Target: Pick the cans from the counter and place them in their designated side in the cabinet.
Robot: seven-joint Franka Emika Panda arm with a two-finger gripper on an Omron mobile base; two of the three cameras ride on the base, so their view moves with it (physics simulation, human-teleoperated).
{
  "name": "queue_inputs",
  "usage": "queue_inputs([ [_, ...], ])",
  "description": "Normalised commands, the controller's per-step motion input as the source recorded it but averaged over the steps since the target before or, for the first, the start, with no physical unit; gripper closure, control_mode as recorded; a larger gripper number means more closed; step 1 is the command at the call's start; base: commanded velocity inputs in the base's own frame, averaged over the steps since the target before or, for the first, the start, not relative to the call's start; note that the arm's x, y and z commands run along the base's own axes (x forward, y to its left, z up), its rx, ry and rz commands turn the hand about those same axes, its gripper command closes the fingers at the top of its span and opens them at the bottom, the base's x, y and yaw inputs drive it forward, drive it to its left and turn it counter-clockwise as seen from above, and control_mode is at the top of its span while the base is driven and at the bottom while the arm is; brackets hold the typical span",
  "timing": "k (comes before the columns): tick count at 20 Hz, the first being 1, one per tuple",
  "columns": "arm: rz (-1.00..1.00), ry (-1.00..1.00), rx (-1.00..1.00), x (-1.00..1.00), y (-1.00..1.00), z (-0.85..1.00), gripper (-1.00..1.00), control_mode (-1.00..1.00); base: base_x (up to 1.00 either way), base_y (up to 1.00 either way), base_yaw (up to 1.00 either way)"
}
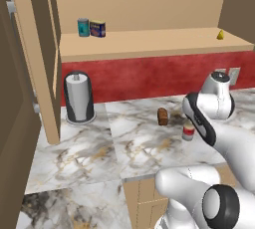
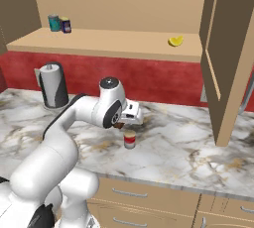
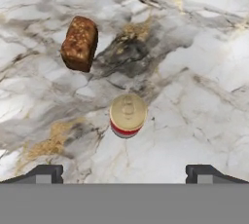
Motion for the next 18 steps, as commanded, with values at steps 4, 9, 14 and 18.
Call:
queue_inputs([
  [4, 0.0, 0.02, 0.0, 0.08, -0.04, -0.33, -1.0, -1.0, 0.0, 0.0, 0.0],
  [9, 0.0, 0.04, 0.0, 0.1, -0.04, -0.34, -1.0, -1.0, 0.0, 0.0, 0.0],
  [14, 0.0, 0.03, 0.0, 0.13, -0.01, -0.33, -1.0, -1.0, 0.0, 0.0, 0.0],
  [18, 0.0, 0.01, 0.0, 0.18, -0.04, -0.28, -1.0, -1.0, 0.0, 0.0, 0.0],
])
